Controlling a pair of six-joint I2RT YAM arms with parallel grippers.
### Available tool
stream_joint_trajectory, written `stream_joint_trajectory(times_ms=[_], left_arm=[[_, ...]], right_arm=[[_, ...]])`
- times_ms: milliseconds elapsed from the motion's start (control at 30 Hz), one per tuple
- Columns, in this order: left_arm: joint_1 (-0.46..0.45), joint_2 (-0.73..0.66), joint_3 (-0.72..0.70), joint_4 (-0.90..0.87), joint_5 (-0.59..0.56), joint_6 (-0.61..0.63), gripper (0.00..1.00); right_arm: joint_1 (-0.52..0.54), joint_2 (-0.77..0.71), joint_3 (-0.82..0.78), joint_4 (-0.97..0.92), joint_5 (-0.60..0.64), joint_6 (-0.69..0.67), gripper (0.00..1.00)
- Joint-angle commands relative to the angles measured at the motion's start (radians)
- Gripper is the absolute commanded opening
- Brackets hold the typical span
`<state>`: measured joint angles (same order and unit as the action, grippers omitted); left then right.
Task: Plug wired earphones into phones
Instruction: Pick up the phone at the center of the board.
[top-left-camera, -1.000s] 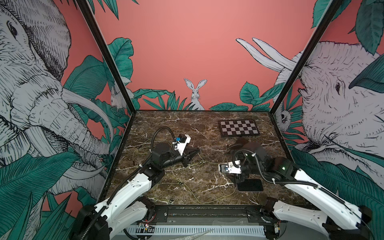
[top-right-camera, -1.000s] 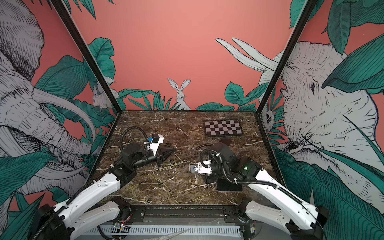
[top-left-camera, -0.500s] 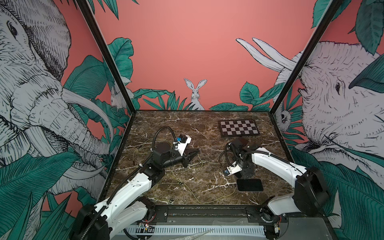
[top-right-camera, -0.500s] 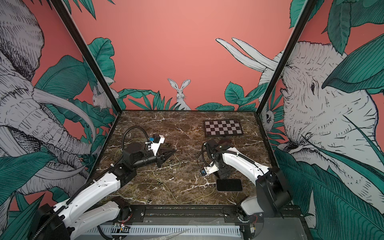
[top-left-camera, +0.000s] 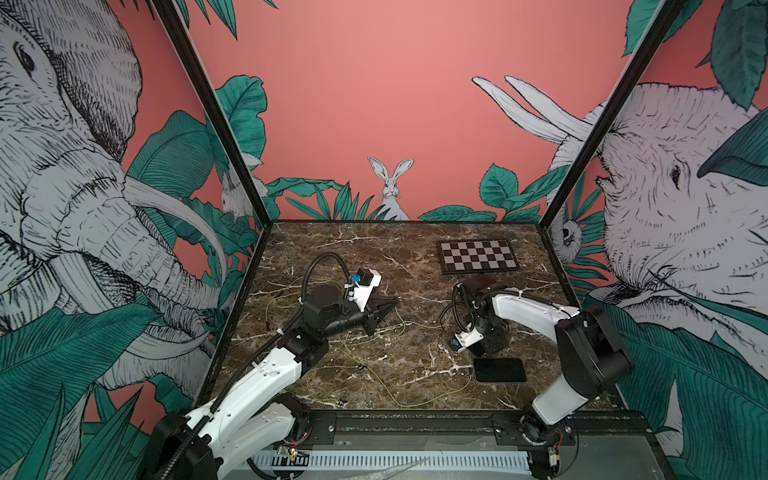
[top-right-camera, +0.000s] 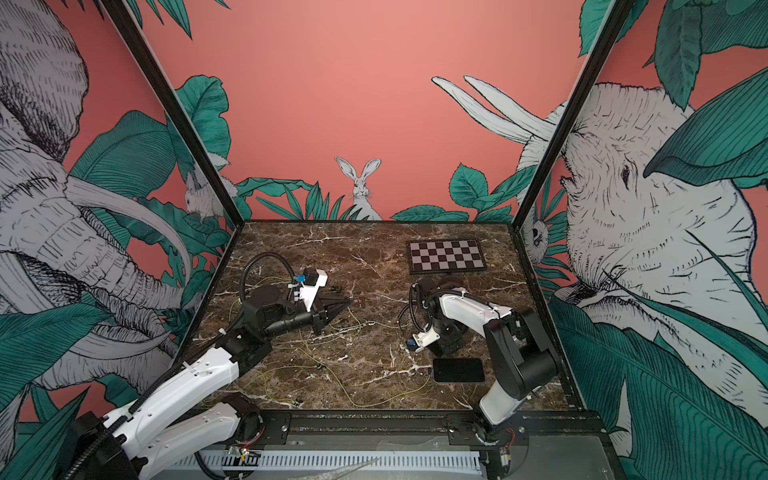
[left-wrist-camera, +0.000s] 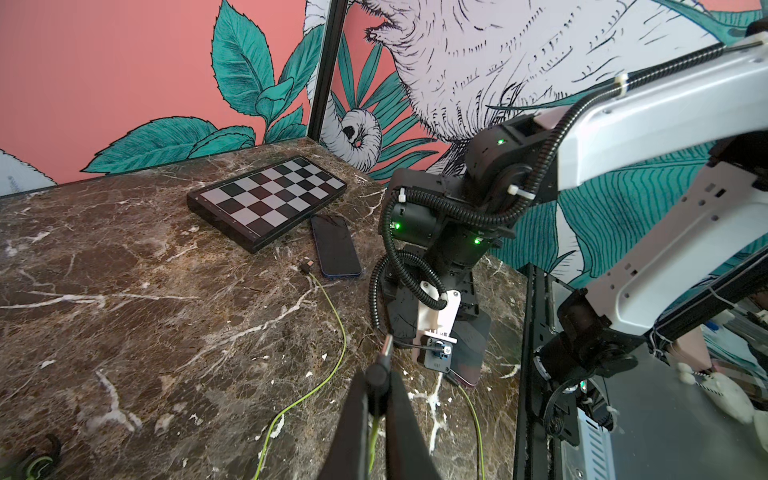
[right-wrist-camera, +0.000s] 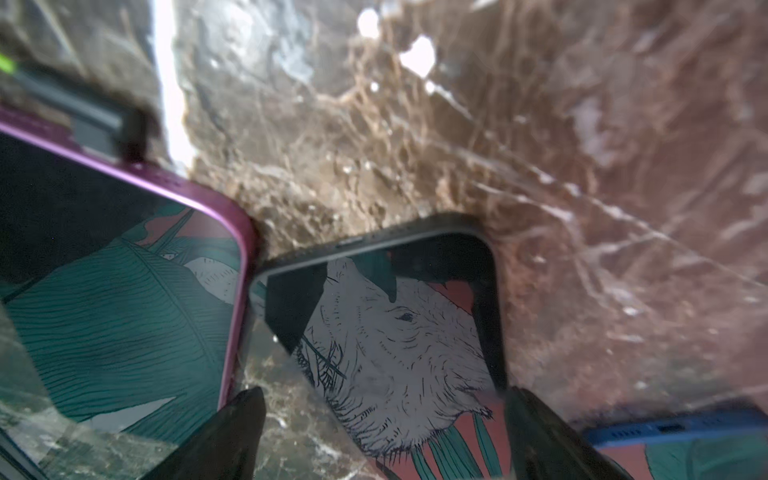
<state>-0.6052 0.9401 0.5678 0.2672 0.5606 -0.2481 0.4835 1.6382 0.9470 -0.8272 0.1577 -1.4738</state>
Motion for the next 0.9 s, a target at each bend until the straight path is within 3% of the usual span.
stream_joint_trajectory(times_ms=[0,467,600,867], left_arm=[[-0.001,-0.018,0.012,0.025,0.013,-0.009,0.0],[-0.001,0.001,0.012,0.032,0.018,-0.026,0.0],[-0.001,0.002,0.012,0.032,0.018,-0.026,0.0],[-0.001,0.006,0.012,0.037,0.022,-0.037,0.0]], right_arm=[[0.001,0.034,-0.007,0.012,-0.003,-0.054,0.92],[-0.011,0.065,-0.031,0.081,0.0,-0.084,0.91],[-0.022,0.045,-0.058,0.105,-0.021,-0.093,0.85],[-0.032,-0.014,-0.146,0.17,-0.036,-0.097,0.86]])
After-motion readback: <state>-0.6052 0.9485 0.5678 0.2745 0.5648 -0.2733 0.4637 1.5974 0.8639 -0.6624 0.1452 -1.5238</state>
